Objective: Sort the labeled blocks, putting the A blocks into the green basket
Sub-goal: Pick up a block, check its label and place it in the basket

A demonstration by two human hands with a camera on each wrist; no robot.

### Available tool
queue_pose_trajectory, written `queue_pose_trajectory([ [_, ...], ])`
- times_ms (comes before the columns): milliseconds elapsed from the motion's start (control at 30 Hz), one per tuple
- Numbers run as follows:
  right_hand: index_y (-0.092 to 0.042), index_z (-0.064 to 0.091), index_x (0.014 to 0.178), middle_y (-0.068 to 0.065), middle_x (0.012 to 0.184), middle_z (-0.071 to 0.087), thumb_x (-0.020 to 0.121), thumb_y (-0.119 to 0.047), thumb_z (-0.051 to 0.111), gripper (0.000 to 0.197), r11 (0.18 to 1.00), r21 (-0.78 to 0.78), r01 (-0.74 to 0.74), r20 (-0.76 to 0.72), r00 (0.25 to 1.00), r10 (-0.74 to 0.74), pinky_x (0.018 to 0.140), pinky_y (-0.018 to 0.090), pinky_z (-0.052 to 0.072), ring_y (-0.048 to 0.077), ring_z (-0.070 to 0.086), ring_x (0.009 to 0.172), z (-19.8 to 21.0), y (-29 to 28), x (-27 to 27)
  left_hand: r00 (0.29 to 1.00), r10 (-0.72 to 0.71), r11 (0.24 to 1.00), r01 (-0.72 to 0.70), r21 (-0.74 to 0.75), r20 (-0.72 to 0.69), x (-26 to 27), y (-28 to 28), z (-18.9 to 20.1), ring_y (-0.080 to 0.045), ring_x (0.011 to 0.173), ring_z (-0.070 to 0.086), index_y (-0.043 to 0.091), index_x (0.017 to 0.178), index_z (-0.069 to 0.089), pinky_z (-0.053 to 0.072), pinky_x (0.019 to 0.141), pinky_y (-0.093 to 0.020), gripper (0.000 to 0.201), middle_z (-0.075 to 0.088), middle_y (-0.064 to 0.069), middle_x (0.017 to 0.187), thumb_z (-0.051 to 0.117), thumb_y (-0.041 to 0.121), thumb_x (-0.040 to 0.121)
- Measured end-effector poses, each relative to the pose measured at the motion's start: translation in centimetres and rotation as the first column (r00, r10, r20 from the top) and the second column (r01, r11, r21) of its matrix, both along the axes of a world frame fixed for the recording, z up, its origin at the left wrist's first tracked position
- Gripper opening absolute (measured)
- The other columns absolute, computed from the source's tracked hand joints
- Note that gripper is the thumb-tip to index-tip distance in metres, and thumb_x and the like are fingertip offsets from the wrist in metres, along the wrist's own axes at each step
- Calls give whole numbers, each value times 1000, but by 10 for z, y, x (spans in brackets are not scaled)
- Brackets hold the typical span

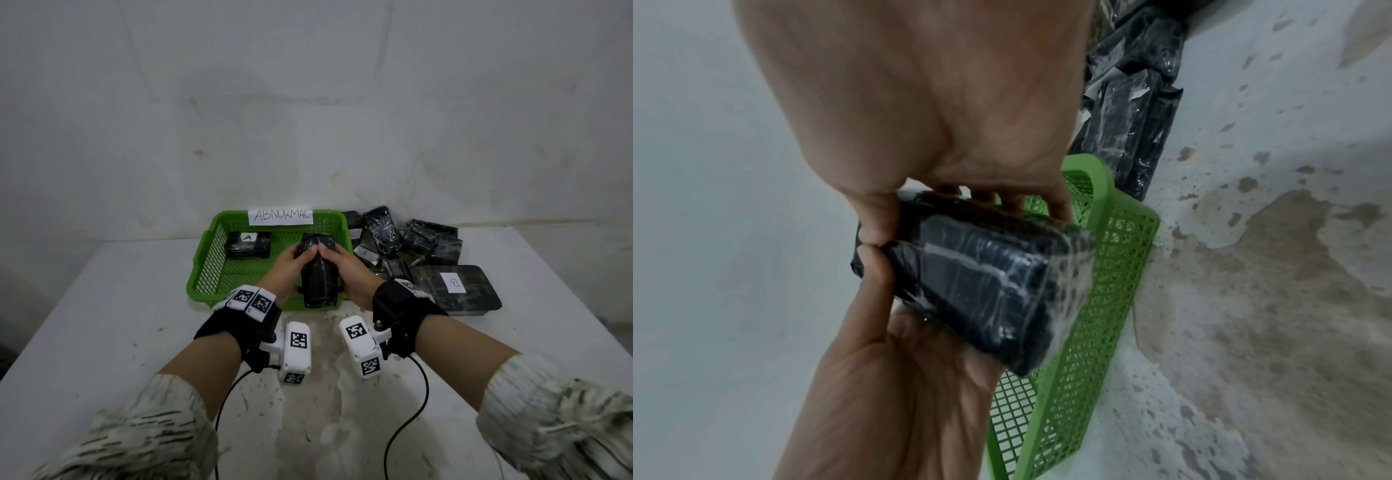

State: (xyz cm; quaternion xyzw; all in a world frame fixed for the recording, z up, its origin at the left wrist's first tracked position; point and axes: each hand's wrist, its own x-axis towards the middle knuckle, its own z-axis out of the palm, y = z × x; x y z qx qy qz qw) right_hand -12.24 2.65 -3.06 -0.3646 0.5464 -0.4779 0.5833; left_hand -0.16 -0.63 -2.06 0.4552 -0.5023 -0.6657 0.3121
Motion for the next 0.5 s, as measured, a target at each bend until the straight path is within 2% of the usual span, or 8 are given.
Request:
queue_pose_trajectory([
  [133, -14, 52, 131, 10, 127, 62, 98, -35, 50, 39, 1000, -1, 27, 43, 999, -27, 106, 44, 44, 24, 59, 115, -6, -1, -2, 999, -48, 999, 48, -11, 4, 2, 2, -4, -23, 115, 53, 19, 127, 49, 43, 96, -59, 33, 58, -7, 122, 50, 27, 95],
  [267, -22, 53, 133, 5, 130, 61, 93, -44, 54, 45, 997, 17, -78, 58, 995, 77, 110, 46, 38, 23, 55, 123, -12, -1, 0, 998, 48, 998, -50, -39, -43, 2, -3, -4, -23, 110, 57, 14, 135, 44, 44, 98, -51, 41, 58, -10, 124, 48, 26, 96],
  [367, -17, 54, 132, 11, 131, 60, 93, -40, 55, 46, 989, 67, -136, 108, 986, 128, 107, 52, 40, 29, 55, 123, -13, -1, -2, 998, 22, 999, -24, -21, -63, 4, -7, -3, -21, 110, 56, 18, 134, 45, 43, 100, -52, 40, 58, -7, 123, 50, 26, 95],
  [500, -17, 54, 130, 13, 129, 61, 92, -41, 56, 44, 982, 111, -150, 113, 984, 138, 102, 56, 44, 35, 57, 120, -11, 1, -4, 1000, -11, 1000, 11, -16, -17, 5, -8, -5, -23, 112, 55, 19, 141, 38, 45, 98, -53, 51, 53, -8, 132, 53, 25, 93],
])
